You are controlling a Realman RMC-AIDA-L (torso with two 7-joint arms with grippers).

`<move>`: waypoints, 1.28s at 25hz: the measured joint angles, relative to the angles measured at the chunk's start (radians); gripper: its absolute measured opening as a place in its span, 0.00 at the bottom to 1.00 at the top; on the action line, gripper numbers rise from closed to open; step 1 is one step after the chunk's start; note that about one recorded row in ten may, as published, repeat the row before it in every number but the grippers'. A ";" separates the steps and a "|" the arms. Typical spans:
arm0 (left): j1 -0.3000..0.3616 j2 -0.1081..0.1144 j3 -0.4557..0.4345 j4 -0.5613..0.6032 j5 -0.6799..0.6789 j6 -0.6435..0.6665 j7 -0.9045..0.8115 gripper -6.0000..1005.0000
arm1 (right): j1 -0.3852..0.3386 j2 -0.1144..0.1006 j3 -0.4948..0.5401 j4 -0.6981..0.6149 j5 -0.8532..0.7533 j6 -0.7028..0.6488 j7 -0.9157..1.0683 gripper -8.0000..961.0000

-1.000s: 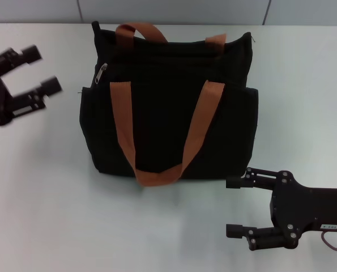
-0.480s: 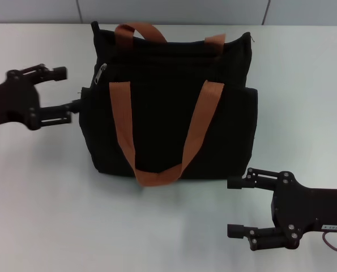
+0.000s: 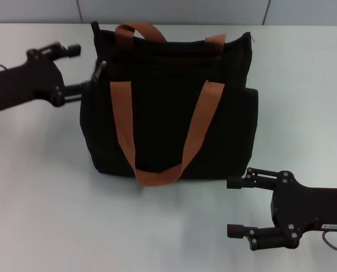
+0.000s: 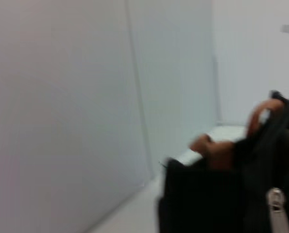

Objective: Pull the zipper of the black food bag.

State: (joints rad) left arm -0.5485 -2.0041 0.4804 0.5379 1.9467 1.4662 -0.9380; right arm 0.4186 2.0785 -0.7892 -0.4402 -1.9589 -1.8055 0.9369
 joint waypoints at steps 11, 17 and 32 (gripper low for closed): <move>0.067 -0.014 -0.006 -0.010 -0.177 0.054 0.158 0.66 | 0.004 0.001 0.004 -0.001 0.003 -0.001 0.003 0.86; 0.080 -0.024 0.001 -0.010 -0.169 0.092 0.185 0.40 | 0.007 0.002 0.005 -0.001 0.007 -0.005 0.003 0.86; 0.118 -0.057 -0.010 -0.007 -0.181 0.137 0.260 0.04 | 0.122 0.004 0.007 0.085 0.308 -0.142 0.210 0.86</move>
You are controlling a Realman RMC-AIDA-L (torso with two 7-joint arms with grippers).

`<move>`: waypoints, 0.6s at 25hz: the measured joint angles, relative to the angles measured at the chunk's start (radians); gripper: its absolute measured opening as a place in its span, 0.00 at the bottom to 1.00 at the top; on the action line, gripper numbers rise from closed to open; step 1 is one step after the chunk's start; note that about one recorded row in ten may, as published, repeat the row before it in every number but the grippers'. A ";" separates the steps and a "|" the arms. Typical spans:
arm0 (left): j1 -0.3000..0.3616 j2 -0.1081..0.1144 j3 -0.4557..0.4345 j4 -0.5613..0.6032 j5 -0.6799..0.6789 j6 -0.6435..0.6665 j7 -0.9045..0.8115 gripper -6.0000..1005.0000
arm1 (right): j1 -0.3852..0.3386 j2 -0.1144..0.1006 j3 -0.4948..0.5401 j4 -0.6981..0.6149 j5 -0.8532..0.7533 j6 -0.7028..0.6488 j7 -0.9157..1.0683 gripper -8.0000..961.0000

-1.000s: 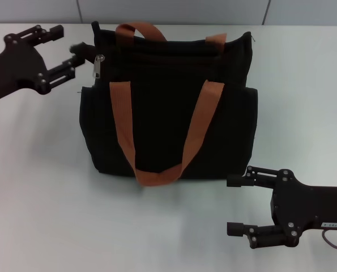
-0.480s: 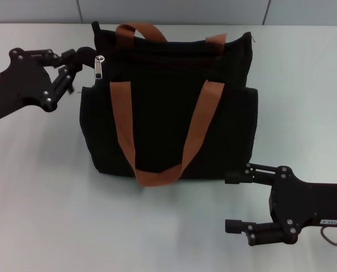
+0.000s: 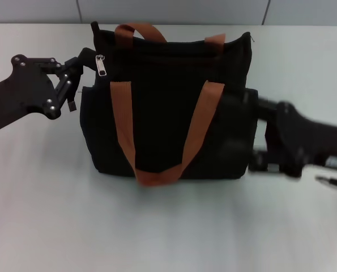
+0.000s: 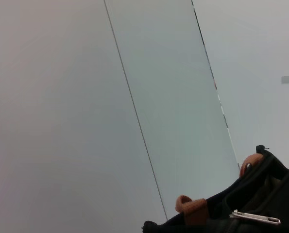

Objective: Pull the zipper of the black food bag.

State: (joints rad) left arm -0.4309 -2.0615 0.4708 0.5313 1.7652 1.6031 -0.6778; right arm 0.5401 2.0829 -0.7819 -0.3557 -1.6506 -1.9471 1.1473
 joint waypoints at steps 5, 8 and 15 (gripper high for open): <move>0.006 -0.005 -0.002 -0.005 -0.030 0.002 0.023 0.03 | 0.077 -0.009 -0.005 -0.071 0.065 0.071 0.363 0.86; 0.005 -0.005 -0.002 -0.012 -0.039 0.003 0.029 0.03 | 0.136 -0.014 -0.018 -0.151 0.053 0.130 0.566 0.86; 0.000 -0.005 -0.002 -0.014 -0.060 0.006 0.035 0.04 | 0.318 -0.040 -0.042 -0.210 -0.097 0.250 0.910 0.86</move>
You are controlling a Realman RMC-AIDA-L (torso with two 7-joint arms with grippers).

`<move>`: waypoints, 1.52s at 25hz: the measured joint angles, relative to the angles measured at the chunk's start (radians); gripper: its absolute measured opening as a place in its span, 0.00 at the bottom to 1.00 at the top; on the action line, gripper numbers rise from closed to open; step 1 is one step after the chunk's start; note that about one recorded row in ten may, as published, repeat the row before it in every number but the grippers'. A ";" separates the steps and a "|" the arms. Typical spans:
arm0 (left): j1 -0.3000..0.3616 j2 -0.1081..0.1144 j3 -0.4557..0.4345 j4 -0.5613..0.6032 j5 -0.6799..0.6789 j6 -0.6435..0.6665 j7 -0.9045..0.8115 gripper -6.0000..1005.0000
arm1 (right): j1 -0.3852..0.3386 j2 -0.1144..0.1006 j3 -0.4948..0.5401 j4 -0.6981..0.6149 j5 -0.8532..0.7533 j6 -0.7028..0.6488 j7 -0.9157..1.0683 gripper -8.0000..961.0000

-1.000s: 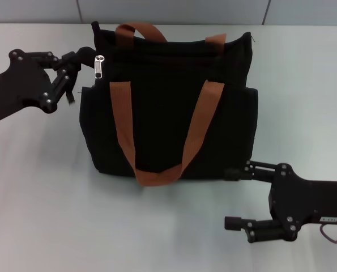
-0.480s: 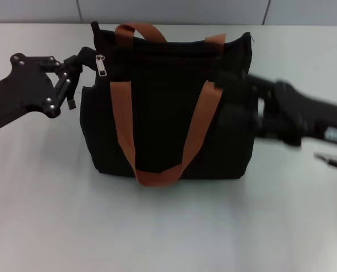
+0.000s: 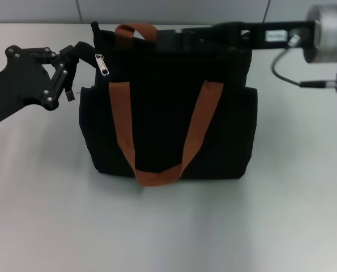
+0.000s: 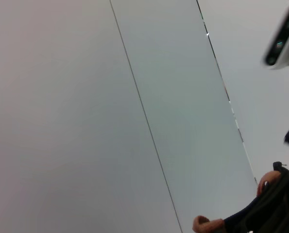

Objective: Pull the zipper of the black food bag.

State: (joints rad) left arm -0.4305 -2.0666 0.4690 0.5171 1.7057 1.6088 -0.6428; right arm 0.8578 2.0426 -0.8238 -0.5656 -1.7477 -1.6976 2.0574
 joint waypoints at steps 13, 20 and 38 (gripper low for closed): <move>-0.009 -0.001 0.000 0.000 -0.004 0.002 0.003 0.04 | 0.173 0.015 -0.138 0.001 -0.128 0.204 0.201 0.86; -0.011 -0.001 0.000 0.000 -0.004 0.005 0.003 0.05 | 0.200 0.025 -0.188 0.001 -0.130 0.257 0.217 0.86; -0.045 -0.001 -0.002 -0.012 -0.005 0.012 -0.005 0.06 | 0.248 0.043 -0.258 0.033 -0.126 0.331 0.219 0.85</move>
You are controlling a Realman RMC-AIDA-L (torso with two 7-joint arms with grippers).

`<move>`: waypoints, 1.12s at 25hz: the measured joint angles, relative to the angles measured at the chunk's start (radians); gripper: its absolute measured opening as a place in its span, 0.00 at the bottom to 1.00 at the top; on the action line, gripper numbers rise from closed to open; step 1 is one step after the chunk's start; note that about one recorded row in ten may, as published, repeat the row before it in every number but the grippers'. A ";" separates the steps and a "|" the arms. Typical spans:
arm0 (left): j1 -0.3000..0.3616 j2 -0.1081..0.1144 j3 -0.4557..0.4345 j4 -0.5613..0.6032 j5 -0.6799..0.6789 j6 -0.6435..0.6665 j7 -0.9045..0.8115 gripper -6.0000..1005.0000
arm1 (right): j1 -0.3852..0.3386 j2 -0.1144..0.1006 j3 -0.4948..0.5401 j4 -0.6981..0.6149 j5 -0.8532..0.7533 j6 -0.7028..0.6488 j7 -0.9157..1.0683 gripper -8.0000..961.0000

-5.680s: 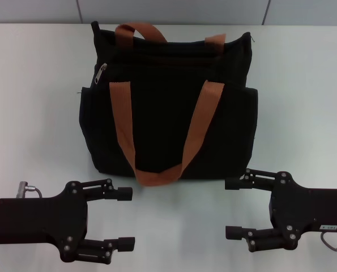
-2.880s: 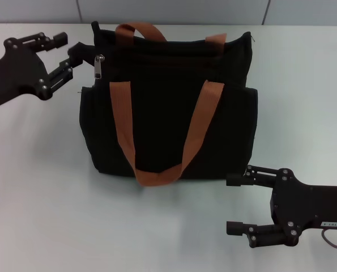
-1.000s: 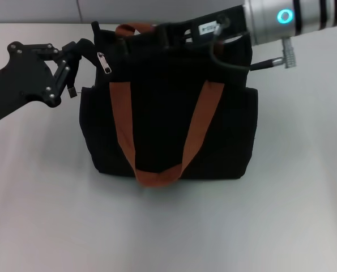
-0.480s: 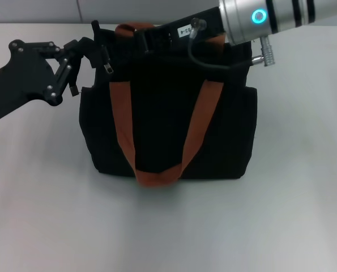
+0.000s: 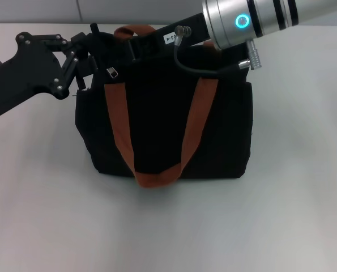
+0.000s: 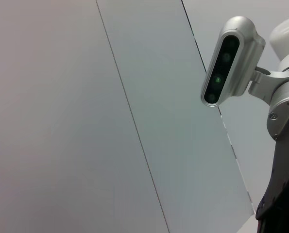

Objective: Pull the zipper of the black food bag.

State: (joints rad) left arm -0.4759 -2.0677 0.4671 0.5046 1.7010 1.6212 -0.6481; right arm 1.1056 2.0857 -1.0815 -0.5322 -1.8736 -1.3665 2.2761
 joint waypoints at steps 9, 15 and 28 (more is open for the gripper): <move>-0.001 0.002 -0.001 0.000 0.000 -0.007 0.002 0.07 | -0.019 -0.003 0.012 -0.007 0.002 0.000 0.000 0.85; 0.000 0.002 0.002 0.000 0.000 -0.007 0.003 0.07 | -0.021 -0.003 0.008 -0.007 -0.003 0.011 0.000 0.78; 0.000 0.002 0.005 0.000 0.000 0.000 0.000 0.08 | -0.015 -0.004 0.003 -0.001 -0.006 0.027 0.000 0.39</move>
State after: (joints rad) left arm -0.4755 -2.0662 0.4724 0.5047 1.7012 1.6212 -0.6480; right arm 1.0910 2.0815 -1.0785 -0.5327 -1.8791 -1.3397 2.2765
